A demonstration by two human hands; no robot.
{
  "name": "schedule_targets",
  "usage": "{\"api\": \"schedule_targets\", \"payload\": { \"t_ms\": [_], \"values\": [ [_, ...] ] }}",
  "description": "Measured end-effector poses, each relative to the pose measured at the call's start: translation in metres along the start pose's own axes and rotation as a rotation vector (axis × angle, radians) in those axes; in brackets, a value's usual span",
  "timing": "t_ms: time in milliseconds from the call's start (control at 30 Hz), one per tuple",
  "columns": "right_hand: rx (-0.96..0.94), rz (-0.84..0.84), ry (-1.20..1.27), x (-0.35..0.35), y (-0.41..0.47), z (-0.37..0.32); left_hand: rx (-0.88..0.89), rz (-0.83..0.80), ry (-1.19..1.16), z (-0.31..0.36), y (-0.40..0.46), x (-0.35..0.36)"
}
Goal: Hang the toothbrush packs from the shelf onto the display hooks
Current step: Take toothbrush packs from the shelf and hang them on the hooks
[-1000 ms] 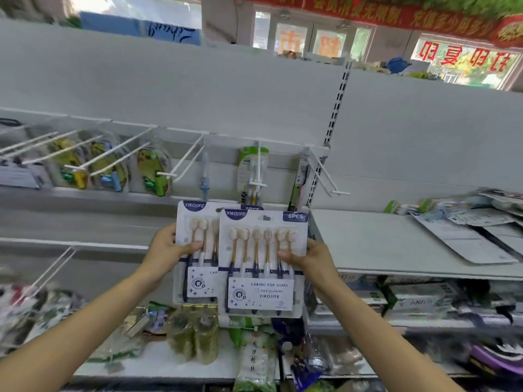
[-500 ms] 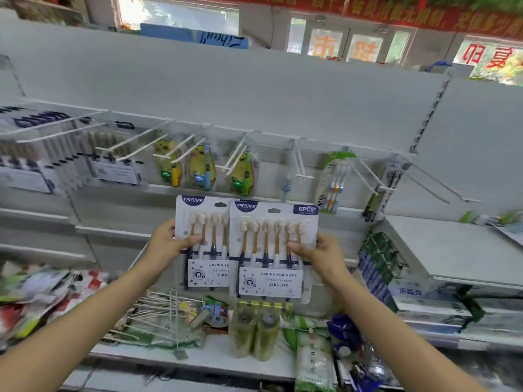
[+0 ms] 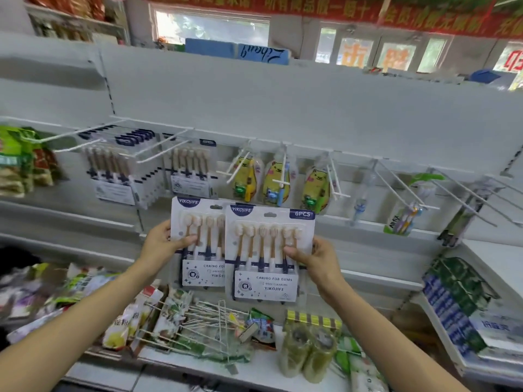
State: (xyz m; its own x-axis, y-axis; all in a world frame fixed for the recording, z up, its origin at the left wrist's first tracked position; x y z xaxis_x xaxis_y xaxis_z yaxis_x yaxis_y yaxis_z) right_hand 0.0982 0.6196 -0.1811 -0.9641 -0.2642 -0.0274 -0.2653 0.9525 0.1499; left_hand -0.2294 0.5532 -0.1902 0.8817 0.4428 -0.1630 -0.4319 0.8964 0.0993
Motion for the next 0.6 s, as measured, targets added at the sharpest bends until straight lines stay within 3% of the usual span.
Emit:
{"api": "schedule_targets", "payload": {
  "t_ms": [600],
  "values": [
    [-0.019,-0.042,0.021,0.197,0.063,0.002,0.03,0.044,-0.068,-0.051,0.105,-0.206]
  ]
}}
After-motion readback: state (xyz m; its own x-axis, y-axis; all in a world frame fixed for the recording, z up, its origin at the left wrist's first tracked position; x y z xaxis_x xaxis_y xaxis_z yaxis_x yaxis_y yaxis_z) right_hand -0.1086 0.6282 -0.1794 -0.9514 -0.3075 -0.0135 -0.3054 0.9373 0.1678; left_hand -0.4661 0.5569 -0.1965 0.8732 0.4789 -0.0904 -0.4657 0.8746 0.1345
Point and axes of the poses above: each hand's wrist, its own y-axis towards the middle knuckle, its own x-axis out of the palm, z = x × y, the point moved 4 cm from there along y, towards the middle knuckle, and after that the axes turned 3 degrees about -x, right-handed, at the moved point
